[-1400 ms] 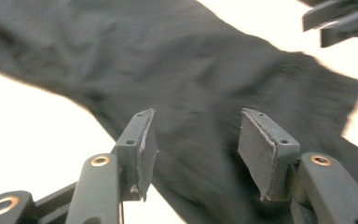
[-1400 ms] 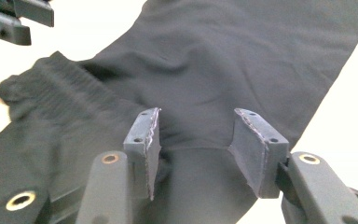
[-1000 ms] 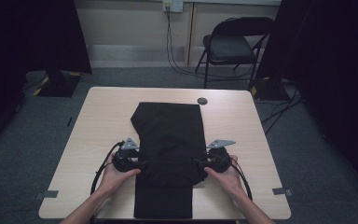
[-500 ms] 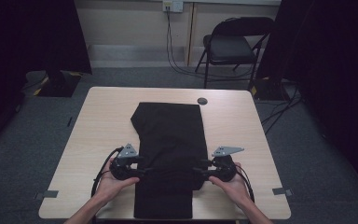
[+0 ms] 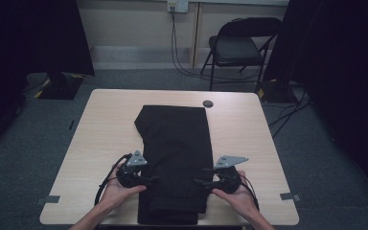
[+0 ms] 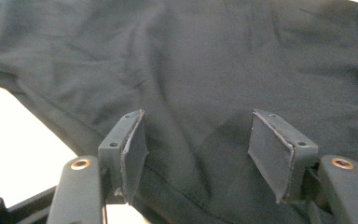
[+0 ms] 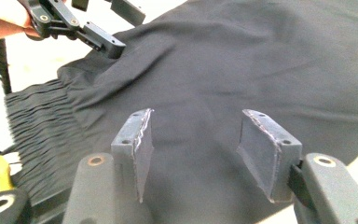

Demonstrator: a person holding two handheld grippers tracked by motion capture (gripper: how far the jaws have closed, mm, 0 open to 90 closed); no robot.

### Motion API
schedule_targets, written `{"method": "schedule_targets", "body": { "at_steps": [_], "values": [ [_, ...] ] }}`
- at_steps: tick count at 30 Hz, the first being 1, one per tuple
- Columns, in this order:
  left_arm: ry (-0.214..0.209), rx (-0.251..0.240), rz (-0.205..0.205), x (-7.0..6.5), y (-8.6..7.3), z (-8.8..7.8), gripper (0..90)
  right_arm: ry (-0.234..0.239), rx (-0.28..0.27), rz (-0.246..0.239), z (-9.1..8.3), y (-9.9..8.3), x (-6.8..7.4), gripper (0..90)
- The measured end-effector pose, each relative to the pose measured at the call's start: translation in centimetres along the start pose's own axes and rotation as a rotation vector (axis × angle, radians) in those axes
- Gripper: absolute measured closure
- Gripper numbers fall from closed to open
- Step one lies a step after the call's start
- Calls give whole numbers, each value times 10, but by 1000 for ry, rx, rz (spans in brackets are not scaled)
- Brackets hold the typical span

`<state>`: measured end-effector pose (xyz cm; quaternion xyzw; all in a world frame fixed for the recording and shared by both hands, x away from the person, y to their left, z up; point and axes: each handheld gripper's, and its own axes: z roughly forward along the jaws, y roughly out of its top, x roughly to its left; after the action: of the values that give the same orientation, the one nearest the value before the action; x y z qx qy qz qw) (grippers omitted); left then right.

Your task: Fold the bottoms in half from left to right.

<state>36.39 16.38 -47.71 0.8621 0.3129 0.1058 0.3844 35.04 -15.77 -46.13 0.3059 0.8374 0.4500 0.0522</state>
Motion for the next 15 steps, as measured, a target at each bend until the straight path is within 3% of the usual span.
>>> {"method": "schedule_targets", "body": {
  "at_steps": [4,6,8,10,15],
  "values": [
    [-3,46,18,-2,-2,10,368,-6,62,-54,30,3,6,418],
    [15,62,46,-5,-2,11,369,-17,120,-98,41,-4,10,404],
    [15,52,43,-5,-2,11,369,-27,136,-125,45,-11,14,387],
    [6,76,46,-6,-5,11,367,-65,119,-178,46,-16,20,385],
    [3,102,80,-19,-12,5,365,-38,137,-174,40,-20,27,385]
  ]
}}
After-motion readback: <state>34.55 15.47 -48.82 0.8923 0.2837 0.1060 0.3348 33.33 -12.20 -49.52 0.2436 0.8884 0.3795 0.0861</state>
